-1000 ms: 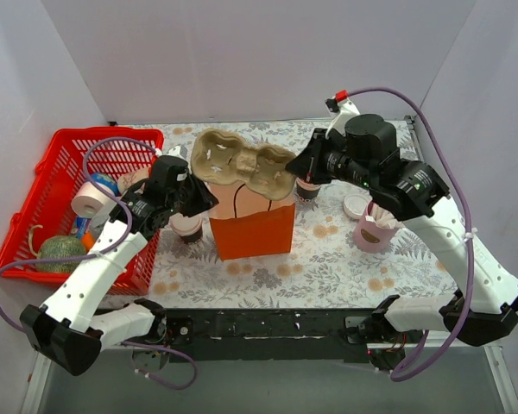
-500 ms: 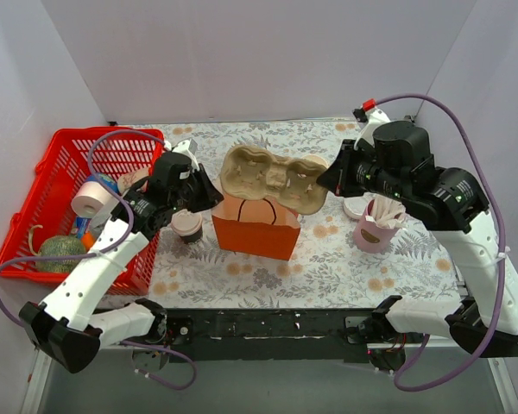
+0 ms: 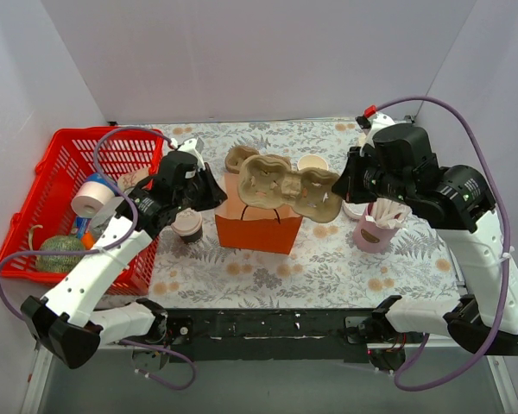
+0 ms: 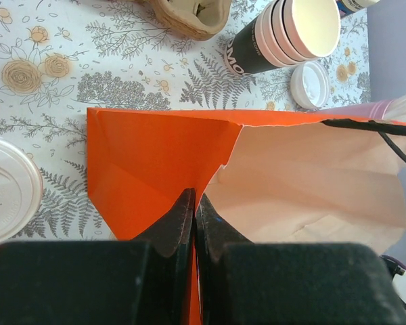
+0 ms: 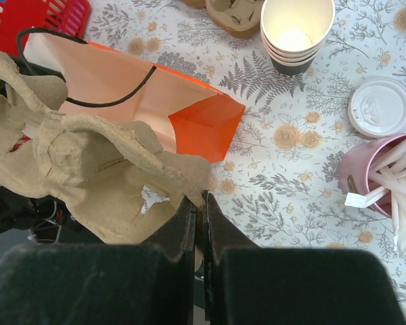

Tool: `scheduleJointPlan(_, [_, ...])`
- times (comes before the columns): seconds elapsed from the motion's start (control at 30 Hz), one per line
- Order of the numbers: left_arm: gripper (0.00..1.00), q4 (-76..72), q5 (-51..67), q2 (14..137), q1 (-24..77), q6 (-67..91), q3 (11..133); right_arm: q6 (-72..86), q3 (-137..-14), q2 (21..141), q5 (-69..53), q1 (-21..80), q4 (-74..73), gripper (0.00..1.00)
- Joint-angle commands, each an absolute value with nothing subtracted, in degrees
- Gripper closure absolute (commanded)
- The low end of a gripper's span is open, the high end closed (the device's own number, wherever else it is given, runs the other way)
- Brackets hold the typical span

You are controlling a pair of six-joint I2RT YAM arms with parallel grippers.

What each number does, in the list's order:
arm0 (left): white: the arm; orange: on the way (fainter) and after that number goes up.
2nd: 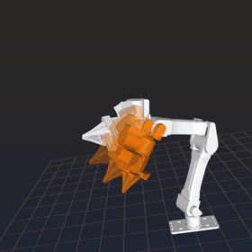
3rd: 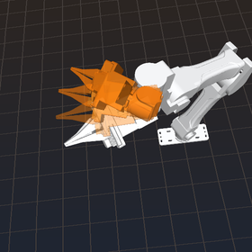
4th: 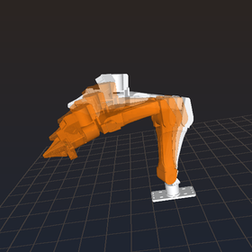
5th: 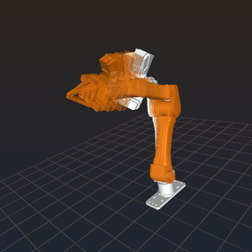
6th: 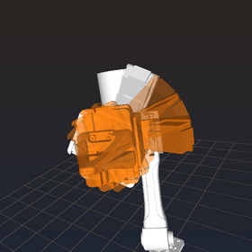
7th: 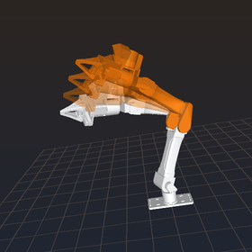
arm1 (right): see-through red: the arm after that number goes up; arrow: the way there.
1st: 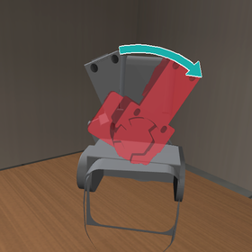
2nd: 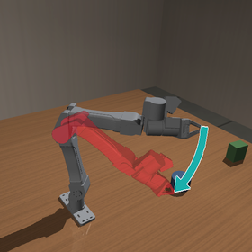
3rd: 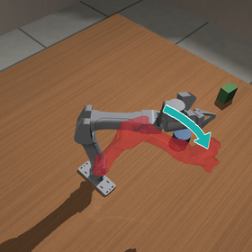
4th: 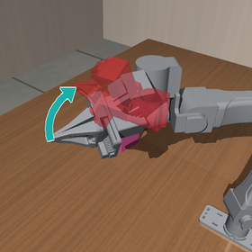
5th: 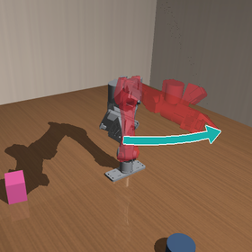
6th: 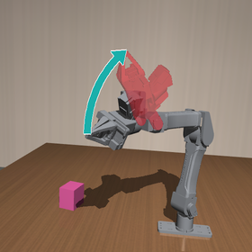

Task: Pack the takeout coffee

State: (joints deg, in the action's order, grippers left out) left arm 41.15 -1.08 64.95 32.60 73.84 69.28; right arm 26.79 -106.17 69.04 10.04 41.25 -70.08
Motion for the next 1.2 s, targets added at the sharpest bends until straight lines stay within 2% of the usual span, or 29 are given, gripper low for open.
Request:
scheduleJointPlan(0.0, [1.00, 41.22, -0.09, 65.21, 33.22, 73.65, 72.33, 22.24, -107.49, 70.92, 10.99, 41.04, -69.53, 0.99])
scheduleJointPlan(0.23, [1.00, 42.45, -0.09, 67.06, 34.28, 74.88, 72.16, 18.99, -104.24, 68.39, 16.51, 41.13, -53.66, 0.99])
scheduleJointPlan(0.33, [1.00, 42.80, 2.00, 67.76, 34.45, 75.32, 72.42, 14.69, -101.96, 66.19, 14.87, 41.31, -46.70, 0.99])
scheduleJointPlan(0.47, [1.00, 45.60, 1.68, 69.69, 34.63, 76.29, 74.61, 9.59, -99.50, 66.09, 14.32, 42.27, -42.99, 0.99])
scheduleJointPlan(0.6, [1.00, 46.67, 0.70, 70.49, 34.54, 77.87, 75.50, 0.47, -94.84, 63.99, 16.00, 47.35, -38.50, 0.99])
scheduleJointPlan(0.7, [1.00, 46.93, -0.53, 70.66, 34.54, 78.48, 75.94, -3.07, -93.25, 63.72, 27.20, 56.73, -37.44, 0.99])
scheduleJointPlan(0.73, [1.00, 47.02, -0.44, 70.66, 34.63, 78.57, 76.20, -5.25, -92.73, 63.81, 35.60, 59.04, -37.27, 0.99])
scheduleJointPlan(0.83, [1.00, 47.55, -0.53, 70.31, 34.63, 78.57, 76.73, -7.81, -92.38, 65.12, 44.44, 63.89, -37.00, 0.99])
scheduleJointPlan(1.03, [1.00, 48.07, -0.97, 70.22, 34.54, 79.45, 76.55, -8.79, -90.18, 63.02, 53.34, 65.04, -32.36, 0.99])
scheduleJointPlan(1.17, [1.00, 48.78, -1.49, 70.23, 34.63, 80.51, 76.73, -11.42, -88.16, 60.73, 55.02, 65.21, -31.02, 0.99])
